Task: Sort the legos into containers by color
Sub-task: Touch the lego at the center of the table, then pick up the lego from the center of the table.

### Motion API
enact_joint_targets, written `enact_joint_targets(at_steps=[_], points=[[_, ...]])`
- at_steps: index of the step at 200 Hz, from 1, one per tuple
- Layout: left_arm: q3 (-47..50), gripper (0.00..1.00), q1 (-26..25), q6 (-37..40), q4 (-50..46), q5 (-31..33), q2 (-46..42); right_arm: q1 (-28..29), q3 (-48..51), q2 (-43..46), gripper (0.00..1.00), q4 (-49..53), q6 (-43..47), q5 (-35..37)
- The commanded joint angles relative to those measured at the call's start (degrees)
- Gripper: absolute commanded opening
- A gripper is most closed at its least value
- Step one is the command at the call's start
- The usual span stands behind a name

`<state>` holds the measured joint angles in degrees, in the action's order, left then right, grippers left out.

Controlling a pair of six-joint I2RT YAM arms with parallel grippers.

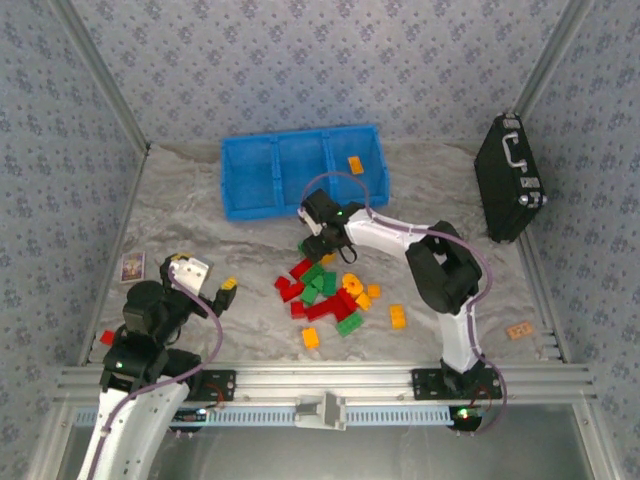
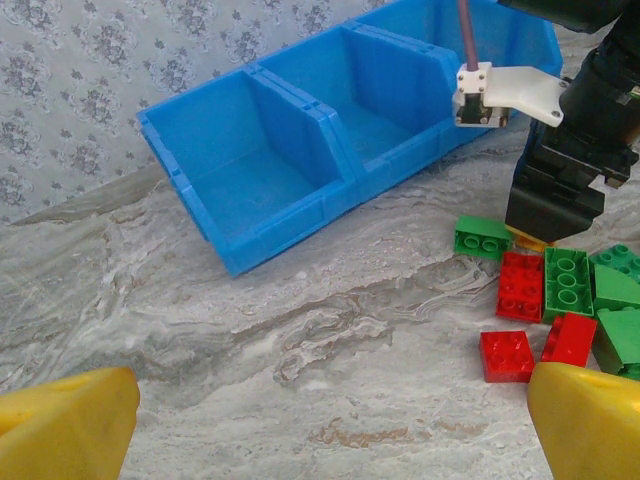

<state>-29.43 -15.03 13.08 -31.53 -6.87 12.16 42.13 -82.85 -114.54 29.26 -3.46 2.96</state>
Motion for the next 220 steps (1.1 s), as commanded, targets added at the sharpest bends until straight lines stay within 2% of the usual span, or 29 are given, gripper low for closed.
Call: enact_joint_targets(at_steps=[1, 27, 76, 120, 179, 220], points=[[-0.4, 1.0, -0.1, 1.0, 0.5, -0.9, 0.7, -0.4, 4.3, 1.6, 0.71, 0.8, 1.6, 0.1], [-0.4, 1.0, -0.1, 0.9, 0.6, -1.0, 0.5, -0.2, 4.9, 2.9, 0.73, -0.4, 1.6, -2.1], [-0.4, 1.0, -0.1, 0.8, 0.4, -1.0, -0.8, -0.2, 3.0, 0.1, 0.74, -0.4, 1.5, -1.3], [-0.4, 1.0, -0.1, 0.9, 0.6, -1.1, -0.6, -0.8, 2.9, -0.1, 0.68, 0.6, 2.0, -0.4], [-0.3, 1.0, -0.1, 1.0, 0.5, -1.2, -0.5, -2.0, 2.5, -0.4, 0.68, 1.0, 2.1, 0.8], [-0.2, 1.0, -0.1, 1.1, 0.6, -1.2, -0.2, -2.1, 0.6, -1.8, 0.62, 1.3, 2.8, 0.5]])
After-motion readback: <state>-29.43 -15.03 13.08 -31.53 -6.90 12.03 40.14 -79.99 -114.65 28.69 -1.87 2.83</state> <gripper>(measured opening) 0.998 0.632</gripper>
